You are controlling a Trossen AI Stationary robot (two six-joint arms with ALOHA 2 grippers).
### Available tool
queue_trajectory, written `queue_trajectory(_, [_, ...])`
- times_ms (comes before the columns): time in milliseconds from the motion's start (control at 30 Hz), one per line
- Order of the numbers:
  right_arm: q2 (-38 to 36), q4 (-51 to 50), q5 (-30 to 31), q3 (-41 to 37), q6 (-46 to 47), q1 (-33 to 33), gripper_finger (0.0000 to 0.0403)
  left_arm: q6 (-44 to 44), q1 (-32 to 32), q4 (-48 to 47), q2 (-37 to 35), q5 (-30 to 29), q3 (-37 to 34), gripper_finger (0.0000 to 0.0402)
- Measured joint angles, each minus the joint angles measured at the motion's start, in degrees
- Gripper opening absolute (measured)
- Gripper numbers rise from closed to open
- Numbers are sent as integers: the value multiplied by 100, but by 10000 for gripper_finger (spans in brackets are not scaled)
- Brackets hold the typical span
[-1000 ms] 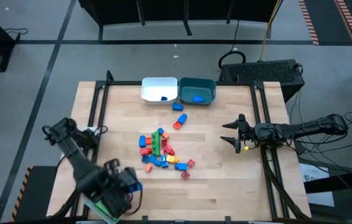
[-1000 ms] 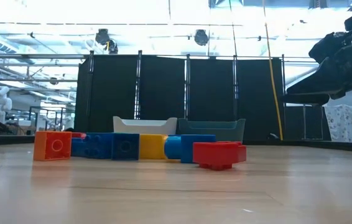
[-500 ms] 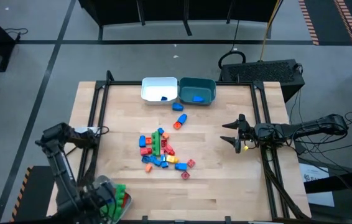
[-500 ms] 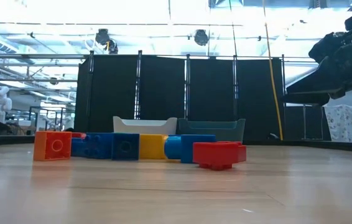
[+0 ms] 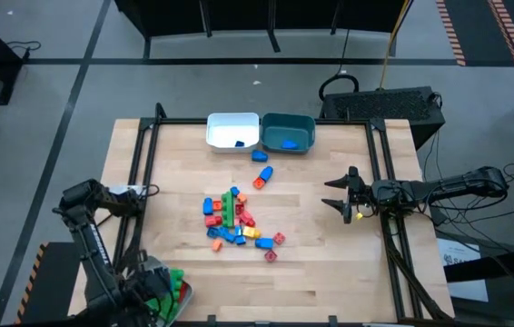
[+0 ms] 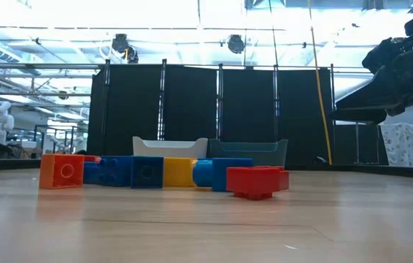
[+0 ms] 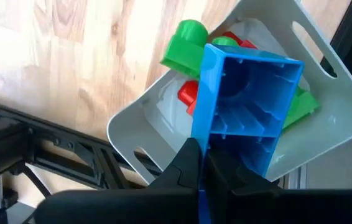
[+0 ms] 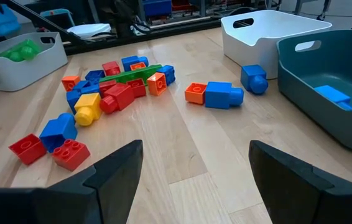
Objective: Sort blocks by size
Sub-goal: Put the blue rectangular 4 stud game piece into the gray bin, then put the blue 1 stud game piece into the blue bin
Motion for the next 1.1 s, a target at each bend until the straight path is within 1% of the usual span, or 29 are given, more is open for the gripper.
queue_trajectory(100, [0, 0, -2, 0, -1, 1, 279, -84, 66, 2, -3, 55, 0, 11])
queue_trajectory(200, [0, 0, -4, 0, -3, 1, 279, -284, 177, 3, -3, 284, 0, 27])
queue_trajectory(333, [0, 0, -6, 0, -35, 2, 279, -323, 318, 4, -3, 416, 0, 62])
queue_trajectory(500, [0, 0, -6, 2, -42, 1, 279, -333, 444, 5, -3, 845, 0, 108])
queue_trajectory(567, [0, 0, -6, 2, -42, 2, 279, -326, 449, 4, -3, 880, 0, 122])
queue_trajectory(600, [0, 0, -6, 2, -42, 0, 279, -310, 455, 7, -3, 802, 0, 127])
queue_trajectory(667, [0, 0, -6, 2, -42, 2, 279, -233, 506, 11, -3, 320, 0, 133])
queue_trajectory(700, [0, 0, -6, 2, -42, 2, 279, -113, 575, 12, -5, -42, 0, 133])
queue_trajectory(800, [0, 0, -6, 2, -44, 2, 279, 655, 931, 15, -5, -1417, 0, 133])
queue_trajectory(867, [0, 0, -6, 2, -44, 0, 279, 1274, 1279, 13, -5, -2344, 0, 134])
queue_trajectory(967, [0, -1, -9, 2, -43, 1, 279, 1924, 1968, 28, -5, -3380, 0, 134])
queue_trajectory(1033, [0, -4, -9, 2, -24, 2, 279, 2424, 2494, 266, -6, -3667, 0, 134])
queue_trajectory(1067, [0, -4, -11, 2, -24, 2, 279, 2817, 2768, 546, -7, -3644, 0, 134])
queue_trajectory(1100, [0, -4, -11, 2, -26, 0, 279, 3340, 3019, 949, -7, -3475, 0, 134])
